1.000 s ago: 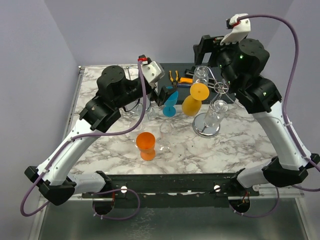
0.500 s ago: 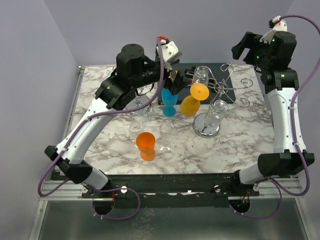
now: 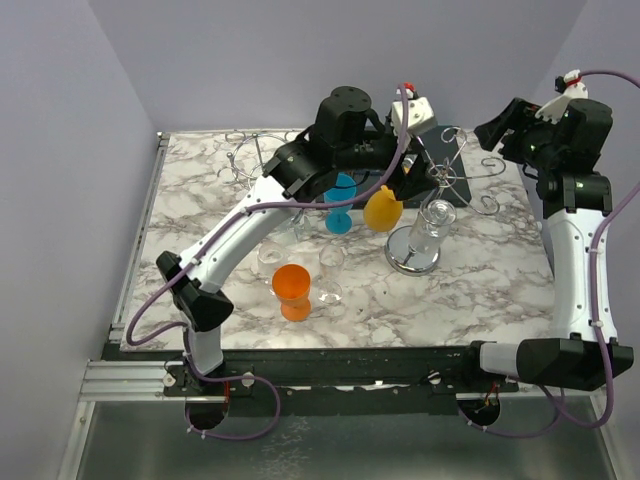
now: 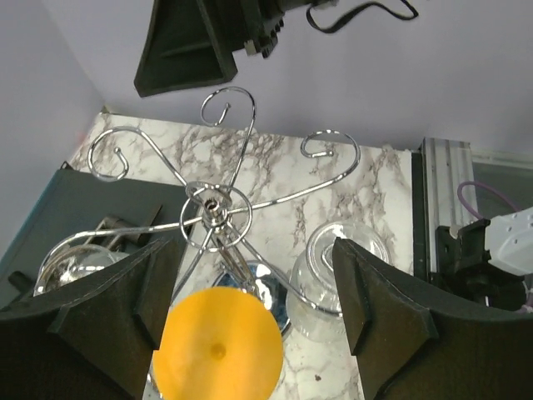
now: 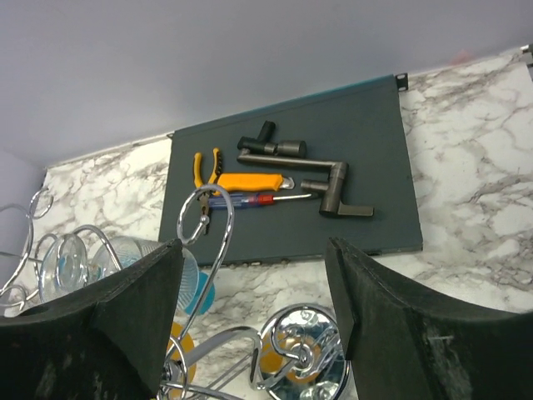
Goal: Place the wine glass upside down on the wine glass rack
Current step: Adjust the wine rack at the center of the board.
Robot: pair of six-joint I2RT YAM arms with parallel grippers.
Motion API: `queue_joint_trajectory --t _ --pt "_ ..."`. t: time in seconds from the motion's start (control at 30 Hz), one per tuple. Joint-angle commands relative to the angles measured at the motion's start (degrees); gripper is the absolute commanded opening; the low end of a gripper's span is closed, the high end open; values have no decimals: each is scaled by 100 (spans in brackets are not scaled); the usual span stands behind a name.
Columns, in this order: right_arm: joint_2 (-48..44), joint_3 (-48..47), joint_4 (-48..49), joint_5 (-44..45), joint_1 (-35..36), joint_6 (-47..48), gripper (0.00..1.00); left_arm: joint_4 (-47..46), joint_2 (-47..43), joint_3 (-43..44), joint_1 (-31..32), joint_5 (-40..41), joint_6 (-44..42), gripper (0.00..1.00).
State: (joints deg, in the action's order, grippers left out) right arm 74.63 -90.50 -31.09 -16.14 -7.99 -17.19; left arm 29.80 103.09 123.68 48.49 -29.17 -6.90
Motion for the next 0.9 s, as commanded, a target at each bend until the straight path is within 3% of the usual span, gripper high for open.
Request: queue_joint_trajectory --t 0.0,0.23,0.67,0.87 --pt "-221 278 33 -220 -44 -109 73 73 496 697 30 -241 316 79" --pt "-333 437 -26 -79 -37 -32 68 37 1126 1327 55 -39 606 69" --pt "-619 809 -37 -56 -49 23 61 25 1597 1564 334 660 663 61" --pt "-702 961 -15 -74 -53 23 57 -54 1775 1695 330 937 850 50"
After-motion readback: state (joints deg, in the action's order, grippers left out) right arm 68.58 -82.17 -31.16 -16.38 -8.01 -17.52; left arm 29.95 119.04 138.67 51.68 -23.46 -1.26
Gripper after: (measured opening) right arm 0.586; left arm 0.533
